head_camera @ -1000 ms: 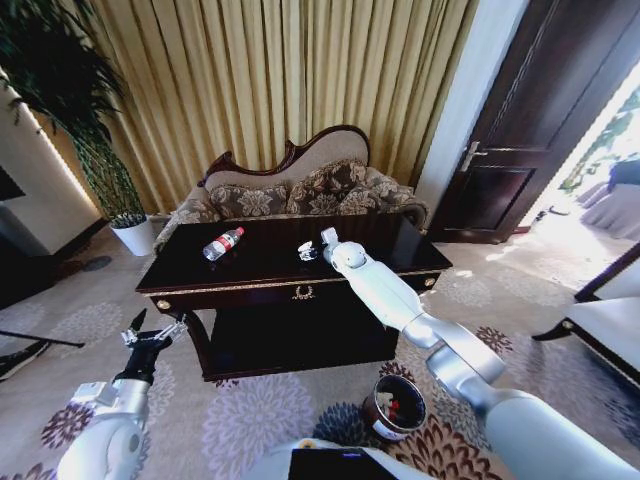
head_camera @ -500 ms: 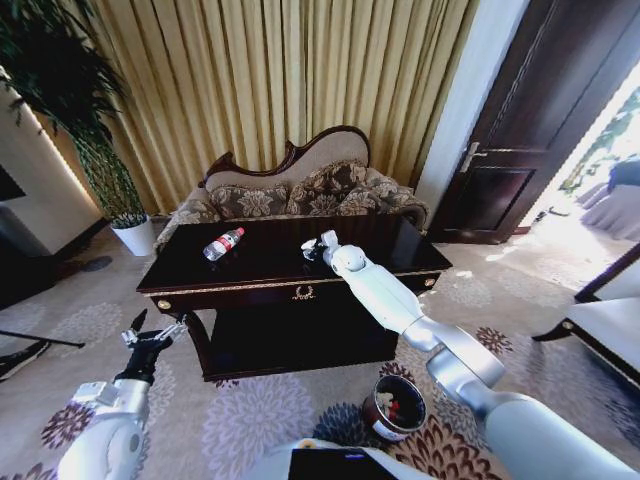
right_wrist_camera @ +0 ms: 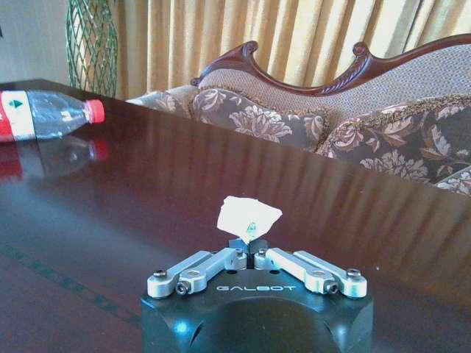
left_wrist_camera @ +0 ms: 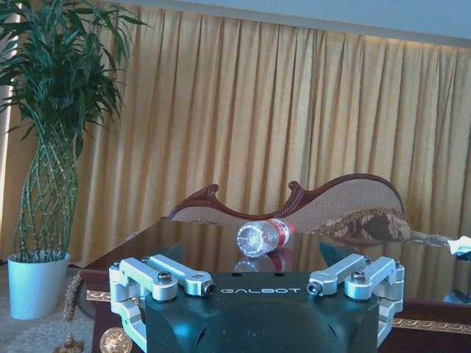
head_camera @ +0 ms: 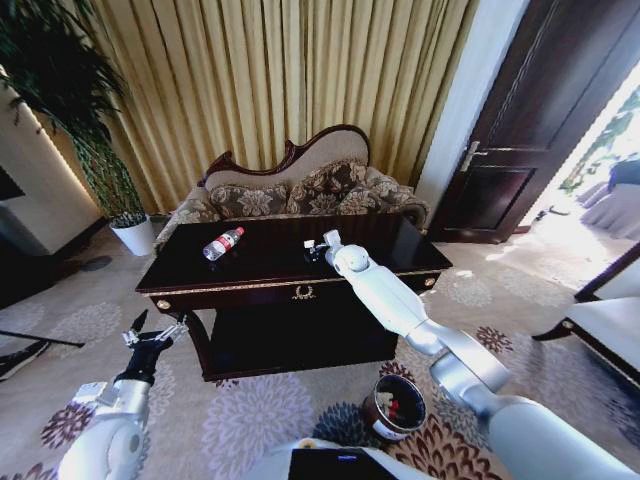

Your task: Move to the front of the table and place the trash on the table into the trash bin.

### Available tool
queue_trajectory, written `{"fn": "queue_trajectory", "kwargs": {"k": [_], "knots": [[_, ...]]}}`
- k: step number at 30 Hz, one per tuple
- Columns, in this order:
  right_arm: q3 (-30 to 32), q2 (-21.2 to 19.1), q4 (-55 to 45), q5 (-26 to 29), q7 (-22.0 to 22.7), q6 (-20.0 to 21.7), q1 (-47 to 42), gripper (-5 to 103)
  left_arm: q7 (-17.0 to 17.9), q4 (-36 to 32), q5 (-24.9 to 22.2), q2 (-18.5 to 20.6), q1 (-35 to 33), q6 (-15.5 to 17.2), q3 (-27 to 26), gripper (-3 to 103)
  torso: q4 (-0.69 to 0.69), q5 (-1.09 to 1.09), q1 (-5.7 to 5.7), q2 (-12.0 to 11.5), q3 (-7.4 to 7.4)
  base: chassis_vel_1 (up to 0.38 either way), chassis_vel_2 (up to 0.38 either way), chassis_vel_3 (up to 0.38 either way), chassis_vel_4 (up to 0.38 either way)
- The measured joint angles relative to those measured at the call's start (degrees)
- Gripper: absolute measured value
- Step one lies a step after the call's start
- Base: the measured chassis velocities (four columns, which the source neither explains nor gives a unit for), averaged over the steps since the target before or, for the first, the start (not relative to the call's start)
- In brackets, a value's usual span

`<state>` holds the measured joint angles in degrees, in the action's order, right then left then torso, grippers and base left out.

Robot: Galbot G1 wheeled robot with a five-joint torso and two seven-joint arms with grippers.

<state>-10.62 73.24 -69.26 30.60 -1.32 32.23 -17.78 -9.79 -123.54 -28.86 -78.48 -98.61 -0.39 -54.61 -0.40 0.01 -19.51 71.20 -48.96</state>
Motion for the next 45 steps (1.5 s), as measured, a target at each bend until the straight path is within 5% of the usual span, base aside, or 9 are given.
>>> {"fn": "queue_trajectory", "kwargs": {"k": [14,45], "knots": [[6.9,-3.4,-11.5,7.4,2.0,0.0,-5.2,0,0.0,0.5,-0.1,0.6,0.9,0.1,0.5,100,0.00,0.00,0.00,0.0,0.01,0.000,0.000,0.000,0.000],[24.0,-8.2,-28.6,7.5,5.0,-6.3,-24.8,0,-0.3,2.0,-0.5,1.6,1.7,-0.2,1.1,100,0.00,-0.01,0.03,0.0,0.02,0.057,-0.056,-0.058,0.058]]}}
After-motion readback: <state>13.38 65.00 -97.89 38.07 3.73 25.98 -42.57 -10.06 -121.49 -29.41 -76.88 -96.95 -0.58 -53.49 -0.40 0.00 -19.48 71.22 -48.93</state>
